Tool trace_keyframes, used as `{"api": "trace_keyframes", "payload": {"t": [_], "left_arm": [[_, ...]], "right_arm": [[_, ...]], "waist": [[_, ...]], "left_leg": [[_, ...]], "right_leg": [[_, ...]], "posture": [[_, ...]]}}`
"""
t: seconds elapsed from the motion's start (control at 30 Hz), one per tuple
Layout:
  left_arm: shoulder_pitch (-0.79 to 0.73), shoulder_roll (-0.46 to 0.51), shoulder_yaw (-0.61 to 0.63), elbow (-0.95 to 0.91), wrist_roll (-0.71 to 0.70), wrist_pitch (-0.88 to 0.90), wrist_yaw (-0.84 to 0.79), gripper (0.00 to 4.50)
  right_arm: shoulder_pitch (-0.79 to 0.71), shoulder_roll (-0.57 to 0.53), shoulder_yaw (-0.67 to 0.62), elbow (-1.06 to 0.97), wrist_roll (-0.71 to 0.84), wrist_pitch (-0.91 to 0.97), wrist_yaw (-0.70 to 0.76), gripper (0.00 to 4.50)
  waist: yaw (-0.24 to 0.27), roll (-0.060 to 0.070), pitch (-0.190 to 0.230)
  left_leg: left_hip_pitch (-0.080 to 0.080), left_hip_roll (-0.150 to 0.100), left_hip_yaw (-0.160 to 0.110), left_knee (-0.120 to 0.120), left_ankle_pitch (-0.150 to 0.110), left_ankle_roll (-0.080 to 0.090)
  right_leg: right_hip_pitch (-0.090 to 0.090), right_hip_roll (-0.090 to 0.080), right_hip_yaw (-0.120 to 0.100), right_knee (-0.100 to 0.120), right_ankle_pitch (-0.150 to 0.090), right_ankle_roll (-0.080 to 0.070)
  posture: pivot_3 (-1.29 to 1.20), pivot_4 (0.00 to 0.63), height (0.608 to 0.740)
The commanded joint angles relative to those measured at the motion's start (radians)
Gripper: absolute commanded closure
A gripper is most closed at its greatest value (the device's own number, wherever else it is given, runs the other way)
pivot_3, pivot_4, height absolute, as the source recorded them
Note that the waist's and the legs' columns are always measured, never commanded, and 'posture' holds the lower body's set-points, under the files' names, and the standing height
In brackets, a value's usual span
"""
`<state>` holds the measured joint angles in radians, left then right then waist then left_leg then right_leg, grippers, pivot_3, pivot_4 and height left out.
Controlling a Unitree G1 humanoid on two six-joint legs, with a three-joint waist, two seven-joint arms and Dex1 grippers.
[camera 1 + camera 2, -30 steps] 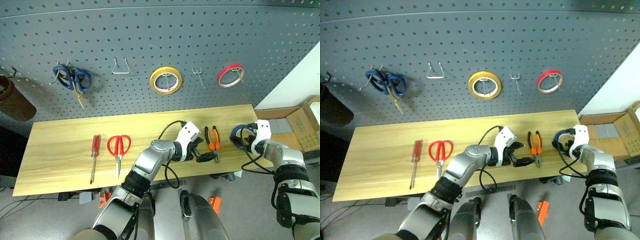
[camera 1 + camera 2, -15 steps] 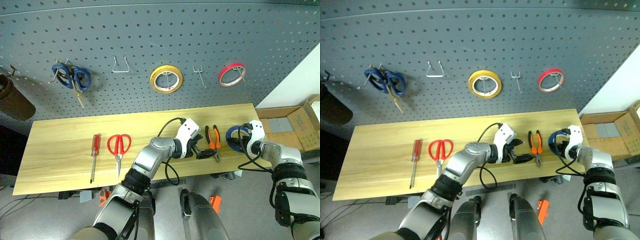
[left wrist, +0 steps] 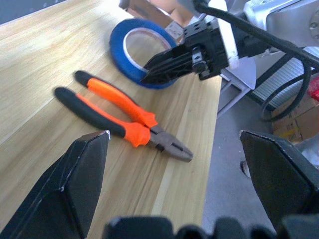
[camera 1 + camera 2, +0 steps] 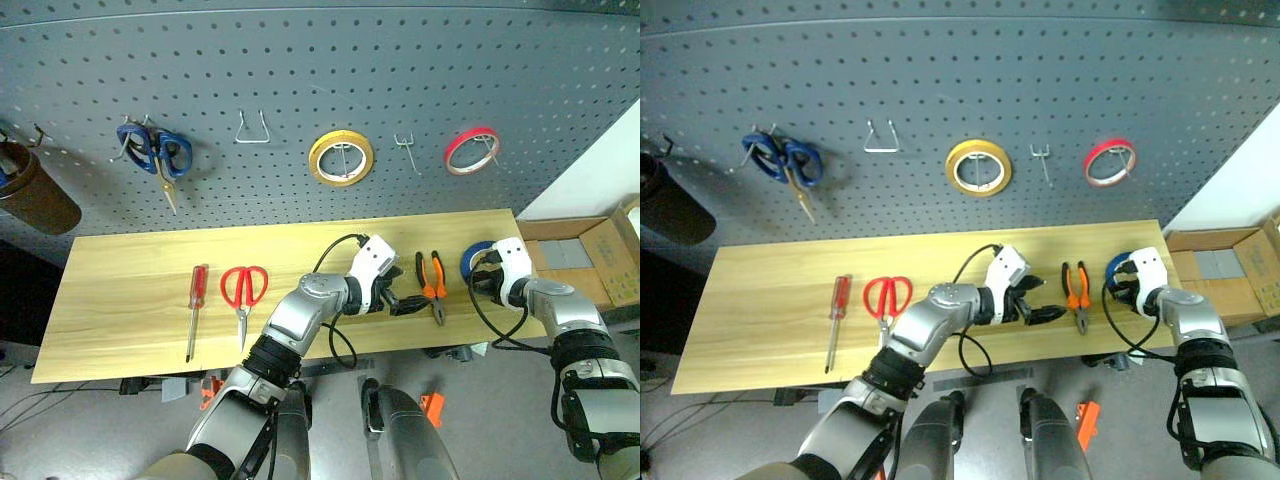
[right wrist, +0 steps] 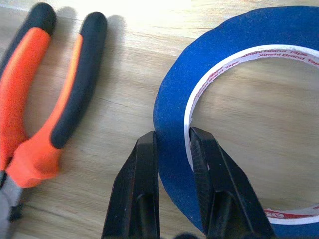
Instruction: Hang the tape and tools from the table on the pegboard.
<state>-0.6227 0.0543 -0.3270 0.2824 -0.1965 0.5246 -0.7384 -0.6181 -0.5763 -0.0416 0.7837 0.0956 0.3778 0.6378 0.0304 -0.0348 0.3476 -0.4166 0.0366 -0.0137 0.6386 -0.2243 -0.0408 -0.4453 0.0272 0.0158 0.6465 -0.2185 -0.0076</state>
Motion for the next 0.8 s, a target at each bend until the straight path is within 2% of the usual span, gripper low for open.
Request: {"api": "trace_keyframes", "payload": {"t": [0.03,0.23,0.53,0.63,0.8], "left_arm": [[-0.021,-0.008,0.005,-0.010,0.001,-0.032,-0.015,0.00],[-0.009,0.005,0.027,-0.031,-0.009,-0.031,-0.022,0.00],[0.108,0.073,0.056,-0.271,-0.079,0.085,-0.035,0.00],[0.158,0.075,0.096,-0.383,-0.106,0.107,0.020,0.00],[0.230,0.060,0.167,-0.580,-0.170,0.181,0.119,0.00]], "right_arm": [[0.016,-0.036,-0.007,0.018,-0.025,0.004,-0.016,4.13],[0.094,-0.054,-0.026,-0.161,-0.011,0.046,-0.041,4.13],[0.385,-0.042,-0.052,-0.897,-0.015,0.229,-0.167,4.13],[0.450,-0.041,0.002,-1.079,-0.100,0.198,-0.234,4.13],[0.527,-0.003,0.089,-1.248,-0.229,0.154,-0.331,4.13]], "waist": [[0.000,0.000,0.000],[-0.002,0.001,-0.001],[-0.013,0.013,-0.009],[-0.014,0.015,-0.013],[-0.014,0.014,-0.037]], "left_leg": [[-0.001,-0.004,0.000,0.001,0.000,0.000],[-0.004,-0.008,-0.001,0.005,0.000,0.000],[-0.009,-0.009,-0.001,0.006,0.002,-0.003],[-0.009,-0.009,-0.002,0.006,0.003,-0.004],[-0.009,-0.009,-0.002,0.007,0.003,-0.004]], "right_leg": [[0.000,-0.002,0.000,0.000,0.000,0.001],[0.000,-0.012,0.000,0.000,0.000,0.008],[-0.005,-0.013,0.000,0.003,-0.001,0.009],[-0.005,-0.013,-0.001,0.004,-0.001,0.009],[-0.006,-0.013,-0.001,0.004,-0.001,0.010]], "posture": [[0.14,0.327,0.740],[0.11,0.294,0.740],[0.06,0.245,0.740],[0.04,0.229,0.740],[0.04,0.212,0.740]]}}
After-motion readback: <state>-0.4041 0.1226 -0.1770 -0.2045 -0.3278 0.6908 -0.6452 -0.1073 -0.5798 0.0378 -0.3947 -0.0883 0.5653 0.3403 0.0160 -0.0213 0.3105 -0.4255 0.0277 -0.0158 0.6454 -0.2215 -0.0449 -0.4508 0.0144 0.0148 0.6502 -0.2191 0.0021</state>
